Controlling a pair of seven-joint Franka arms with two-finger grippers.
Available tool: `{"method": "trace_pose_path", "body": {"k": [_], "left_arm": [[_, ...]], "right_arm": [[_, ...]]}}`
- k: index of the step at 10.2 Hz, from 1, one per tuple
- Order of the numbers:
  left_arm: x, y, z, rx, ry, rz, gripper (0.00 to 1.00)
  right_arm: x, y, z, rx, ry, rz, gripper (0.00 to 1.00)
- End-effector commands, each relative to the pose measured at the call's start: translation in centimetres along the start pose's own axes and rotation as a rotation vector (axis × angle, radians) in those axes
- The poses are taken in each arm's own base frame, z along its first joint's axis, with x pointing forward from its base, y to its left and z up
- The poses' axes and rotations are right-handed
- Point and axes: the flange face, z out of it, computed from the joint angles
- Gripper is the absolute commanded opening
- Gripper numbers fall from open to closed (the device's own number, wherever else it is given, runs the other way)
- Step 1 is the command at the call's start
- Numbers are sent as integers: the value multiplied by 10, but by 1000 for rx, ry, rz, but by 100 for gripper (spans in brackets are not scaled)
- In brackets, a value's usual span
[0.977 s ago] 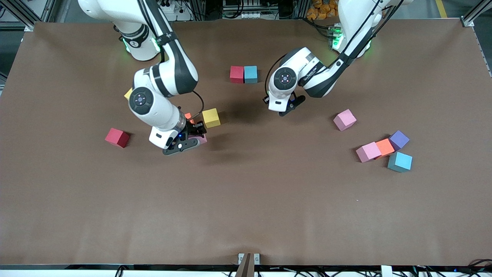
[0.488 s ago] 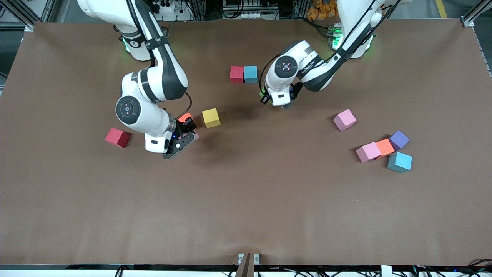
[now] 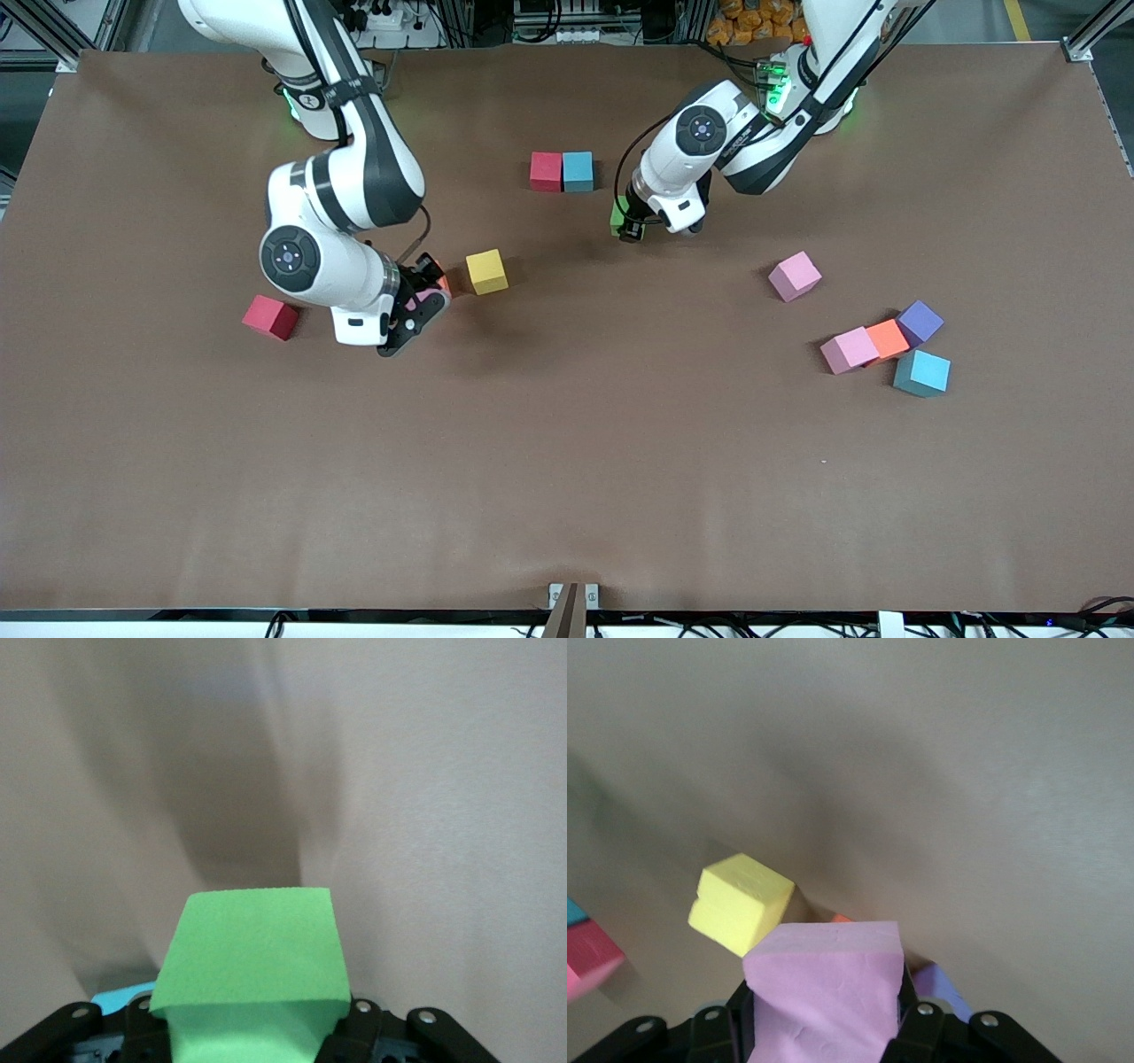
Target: Form number 2 with 11 blocks
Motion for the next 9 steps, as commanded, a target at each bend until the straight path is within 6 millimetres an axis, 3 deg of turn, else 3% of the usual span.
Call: {"method": "trace_pose_path", "body": {"k": [1,6,9], "left_arm": [[10,-30,9,-25,-51,-105,0],[27,-57,22,-45,-88,-234,0],[22,-77,29,-36,-88,-217,0]], "right_arm": [[-23,8,-49,-82,8,-73,0],[-41,42,-28,-78,-34,-32,0],[-41,42,-24,-78,-31,-35,0]]}}
